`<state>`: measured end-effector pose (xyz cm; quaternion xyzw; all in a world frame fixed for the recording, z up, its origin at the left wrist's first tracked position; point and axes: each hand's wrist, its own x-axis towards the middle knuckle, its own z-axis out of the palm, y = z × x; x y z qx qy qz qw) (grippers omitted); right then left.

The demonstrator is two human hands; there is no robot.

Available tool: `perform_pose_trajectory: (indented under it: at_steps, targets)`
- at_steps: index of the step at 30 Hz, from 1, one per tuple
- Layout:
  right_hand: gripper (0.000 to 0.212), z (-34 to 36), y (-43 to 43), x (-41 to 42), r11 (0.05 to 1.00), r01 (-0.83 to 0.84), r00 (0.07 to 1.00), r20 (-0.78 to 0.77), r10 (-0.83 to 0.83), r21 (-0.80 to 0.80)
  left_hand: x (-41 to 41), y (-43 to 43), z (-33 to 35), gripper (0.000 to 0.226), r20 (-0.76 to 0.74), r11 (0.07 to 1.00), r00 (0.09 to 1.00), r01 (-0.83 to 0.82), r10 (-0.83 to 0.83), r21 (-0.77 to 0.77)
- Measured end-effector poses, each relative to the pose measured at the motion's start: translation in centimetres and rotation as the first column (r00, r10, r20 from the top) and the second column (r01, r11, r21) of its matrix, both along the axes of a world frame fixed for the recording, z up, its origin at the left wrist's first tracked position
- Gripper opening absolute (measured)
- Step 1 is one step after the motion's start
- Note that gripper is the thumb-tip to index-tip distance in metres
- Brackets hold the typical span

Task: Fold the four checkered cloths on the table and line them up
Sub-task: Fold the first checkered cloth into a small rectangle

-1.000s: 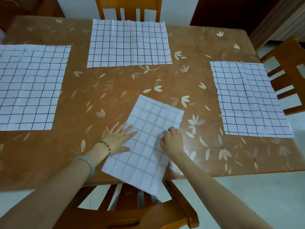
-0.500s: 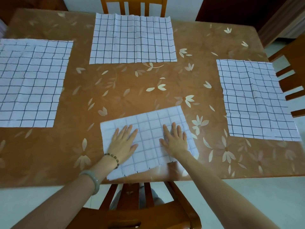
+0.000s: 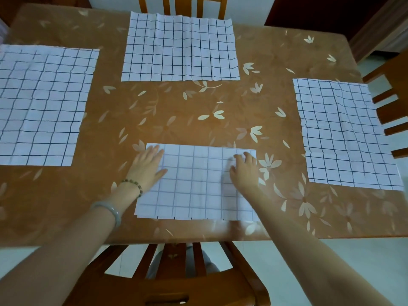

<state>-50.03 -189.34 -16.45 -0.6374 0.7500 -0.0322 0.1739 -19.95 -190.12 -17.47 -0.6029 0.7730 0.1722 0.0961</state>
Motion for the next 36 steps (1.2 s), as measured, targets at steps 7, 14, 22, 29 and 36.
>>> perform_pose_trajectory:
  at_steps: [7, 14, 22, 29, 36]
  targets:
    - [0.045, -0.2, -0.7, 2.6, 0.968, -0.252, 0.965, 0.072, 0.251, 0.001, 1.6, -5.6, 0.2, 0.067, -0.003, 0.999, 0.999, -0.04, 0.04, -0.015]
    - [0.06, -1.5, 2.4, 5.4, 0.914, -0.392, 0.918, 0.106, 0.382, 0.103, 1.7, -6.3, 0.0, 0.041, -0.085, 0.991, 0.988, -0.13, 0.129, -0.01]
    - [0.061, -1.3, 2.3, 4.8, 0.921, -0.371, 0.924, 0.144, 0.354, 0.117, 2.5, -6.1, 1.0, 0.032, -0.432, 0.778, 0.652, -0.458, 0.623, 0.43]
    - [0.059, -1.6, 3.0, 5.0, 0.946, -0.305, 0.941, 0.183, 0.283, 0.108, 3.2, -3.0, 1.9, 0.018, -0.355, 0.598, 0.551, -0.357, 0.755, 0.717]
    - [0.07, -1.6, 3.9, 4.7, 0.918, -0.344, 0.933, 0.182, 0.31, 0.199, 3.3, -1.3, 3.5, 0.025, -0.327, 0.576, 0.538, -0.397, 0.777, 0.715]
